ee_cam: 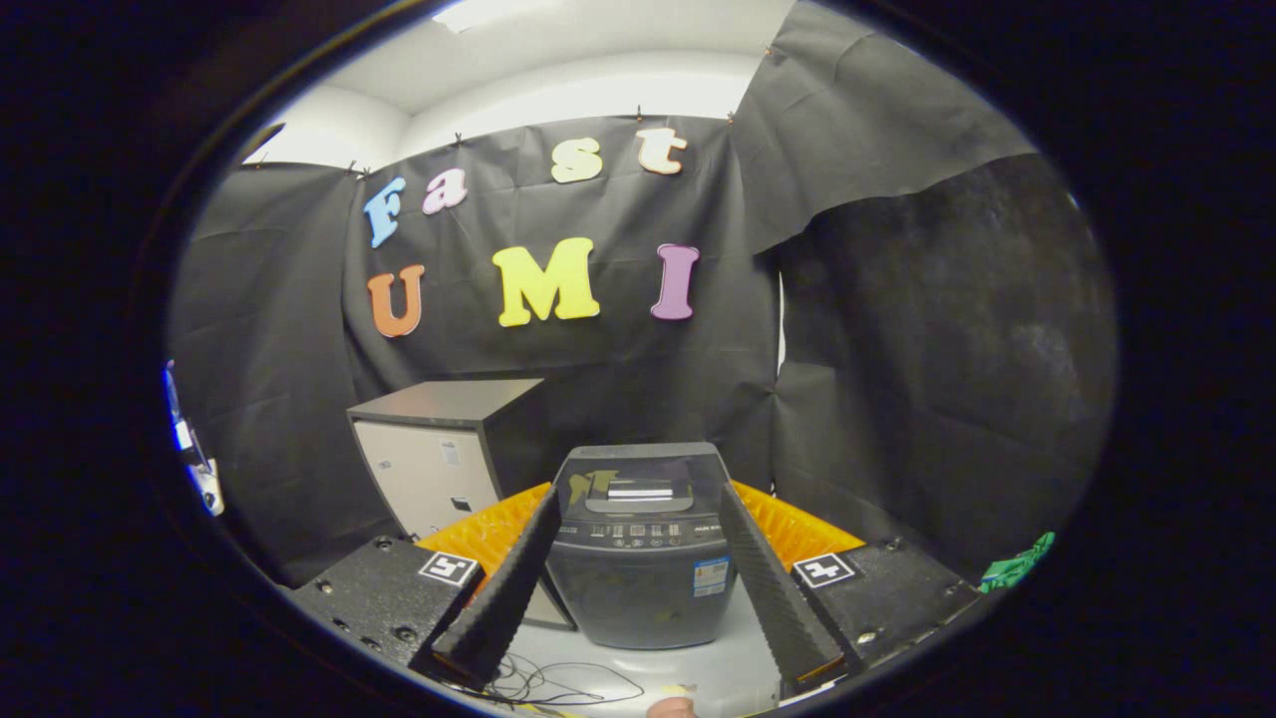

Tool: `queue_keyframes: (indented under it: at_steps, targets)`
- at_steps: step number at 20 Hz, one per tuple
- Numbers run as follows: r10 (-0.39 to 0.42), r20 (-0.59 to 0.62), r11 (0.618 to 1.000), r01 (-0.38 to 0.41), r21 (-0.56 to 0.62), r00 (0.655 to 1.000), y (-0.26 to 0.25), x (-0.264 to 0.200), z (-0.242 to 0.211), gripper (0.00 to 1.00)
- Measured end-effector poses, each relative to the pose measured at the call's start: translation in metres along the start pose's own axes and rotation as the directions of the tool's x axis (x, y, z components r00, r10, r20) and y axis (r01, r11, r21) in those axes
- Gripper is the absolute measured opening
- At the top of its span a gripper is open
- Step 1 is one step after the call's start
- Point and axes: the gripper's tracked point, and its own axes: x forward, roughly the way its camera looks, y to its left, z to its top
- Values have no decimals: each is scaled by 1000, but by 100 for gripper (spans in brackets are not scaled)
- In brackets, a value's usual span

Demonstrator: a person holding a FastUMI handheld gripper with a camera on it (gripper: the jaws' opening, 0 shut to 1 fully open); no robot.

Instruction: Put the clothes into the washing machine and then close the washing machine lid.

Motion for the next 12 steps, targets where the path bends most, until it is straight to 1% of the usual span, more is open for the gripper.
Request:
queue_keyframes:
  at_steps: [12]
  targets:
    - [-8, -3, 1000, 8, 6, 1000, 1, 5, -1, 100]
